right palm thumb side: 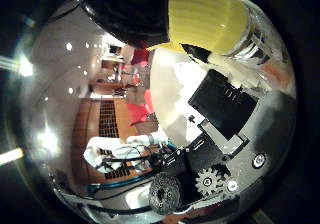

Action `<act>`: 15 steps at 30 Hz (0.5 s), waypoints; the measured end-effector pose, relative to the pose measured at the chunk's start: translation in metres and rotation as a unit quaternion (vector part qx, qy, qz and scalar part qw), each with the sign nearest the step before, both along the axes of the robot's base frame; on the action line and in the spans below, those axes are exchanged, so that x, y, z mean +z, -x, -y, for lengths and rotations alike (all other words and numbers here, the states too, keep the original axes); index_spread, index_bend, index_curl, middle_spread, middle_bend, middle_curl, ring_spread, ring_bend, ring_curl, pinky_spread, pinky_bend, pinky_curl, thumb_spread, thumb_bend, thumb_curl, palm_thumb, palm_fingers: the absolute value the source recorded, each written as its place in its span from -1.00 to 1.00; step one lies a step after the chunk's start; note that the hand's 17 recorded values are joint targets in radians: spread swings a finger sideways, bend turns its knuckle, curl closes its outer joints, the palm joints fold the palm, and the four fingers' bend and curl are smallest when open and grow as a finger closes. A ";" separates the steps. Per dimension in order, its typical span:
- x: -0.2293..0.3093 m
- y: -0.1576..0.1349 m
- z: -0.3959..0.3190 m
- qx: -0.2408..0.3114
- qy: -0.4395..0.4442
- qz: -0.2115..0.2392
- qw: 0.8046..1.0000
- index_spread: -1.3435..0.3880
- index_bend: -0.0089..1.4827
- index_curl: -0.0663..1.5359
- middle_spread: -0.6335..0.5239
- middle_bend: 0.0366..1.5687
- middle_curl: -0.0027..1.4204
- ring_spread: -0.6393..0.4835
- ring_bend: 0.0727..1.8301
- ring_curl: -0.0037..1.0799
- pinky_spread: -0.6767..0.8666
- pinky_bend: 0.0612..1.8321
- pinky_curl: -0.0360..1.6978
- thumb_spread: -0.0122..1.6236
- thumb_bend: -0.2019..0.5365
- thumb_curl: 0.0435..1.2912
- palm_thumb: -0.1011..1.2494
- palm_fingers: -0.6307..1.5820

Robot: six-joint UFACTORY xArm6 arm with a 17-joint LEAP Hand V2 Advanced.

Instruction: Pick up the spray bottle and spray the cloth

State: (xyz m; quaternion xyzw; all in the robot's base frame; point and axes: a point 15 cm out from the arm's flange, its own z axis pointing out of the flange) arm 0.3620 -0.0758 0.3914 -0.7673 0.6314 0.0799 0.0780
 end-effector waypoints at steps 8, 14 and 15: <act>0.011 0.006 -0.035 0.051 0.129 -0.015 0.990 0.35 0.64 -0.04 -0.03 0.76 -0.15 -0.16 0.58 0.16 -0.34 0.08 0.59 0.23 -0.50 -0.02 0.76 0.64; 0.010 0.003 -0.062 0.061 0.210 -0.016 0.976 0.35 0.64 -0.04 -0.03 0.77 -0.15 -0.16 0.58 0.16 -0.34 0.07 0.60 0.23 -0.49 -0.02 0.75 0.64; 0.009 0.001 -0.069 0.065 0.221 -0.013 0.973 0.35 0.64 -0.04 -0.03 0.77 -0.15 -0.16 0.58 0.16 -0.34 0.07 0.60 0.24 -0.49 -0.02 0.75 0.64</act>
